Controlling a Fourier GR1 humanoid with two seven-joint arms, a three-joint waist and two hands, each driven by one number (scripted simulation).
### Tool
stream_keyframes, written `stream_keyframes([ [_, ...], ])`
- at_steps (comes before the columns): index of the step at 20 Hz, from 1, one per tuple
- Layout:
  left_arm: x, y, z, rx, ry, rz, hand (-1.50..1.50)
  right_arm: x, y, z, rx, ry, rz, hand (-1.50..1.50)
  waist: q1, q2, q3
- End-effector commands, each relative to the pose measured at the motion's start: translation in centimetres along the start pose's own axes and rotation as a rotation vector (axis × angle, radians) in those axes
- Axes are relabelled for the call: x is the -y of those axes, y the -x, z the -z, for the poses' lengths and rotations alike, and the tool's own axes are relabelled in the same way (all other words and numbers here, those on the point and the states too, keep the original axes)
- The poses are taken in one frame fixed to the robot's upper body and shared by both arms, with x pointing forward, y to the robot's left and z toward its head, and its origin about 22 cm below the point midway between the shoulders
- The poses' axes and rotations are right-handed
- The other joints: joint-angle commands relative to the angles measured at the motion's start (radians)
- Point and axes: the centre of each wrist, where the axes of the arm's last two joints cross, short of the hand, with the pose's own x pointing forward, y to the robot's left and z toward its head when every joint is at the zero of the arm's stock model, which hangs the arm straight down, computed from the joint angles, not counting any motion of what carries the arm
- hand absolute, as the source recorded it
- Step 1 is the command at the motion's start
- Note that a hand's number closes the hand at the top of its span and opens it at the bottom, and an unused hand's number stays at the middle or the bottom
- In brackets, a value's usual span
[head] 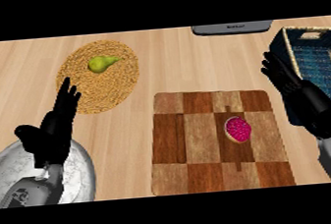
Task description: Pick the cupcake from the cutting board and place it in the basket
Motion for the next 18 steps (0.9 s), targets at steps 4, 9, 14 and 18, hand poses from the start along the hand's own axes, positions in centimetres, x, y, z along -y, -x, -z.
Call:
stream_keyframes([
  [4, -2.2, -1.2, 1.0, 0.128, 0.162, 0.117, 0.00, 3.5, 0.0, 3.1, 0.098, -0.166, 0.076, 1.50, 0.003, -0.025, 0.008],
  [9, -1.8, -1.5, 0.8, 0.162, 0.291, 0.134, 0.00, -4.5, 1.0, 2.5, 0.403, -0.519, 0.185, 1.50, 0.004, -0.027, 0.010],
  [14, -3.5, -1.4, 0.8, 0.157, 0.287, 0.118, 0.00, -11.8, 2.6, -1.5, 0.425, -0.339, -0.085, -1.50, -0.031, -0.042, 0.007],
  [18, -3.0, -0.7, 1.1, 0.160, 0.260, 0.134, 0.00, -8.7, -0.9, -0.1, 0.349, -0.187, -0.353, -1.50, -0.051, -0.045, 0.004],
])
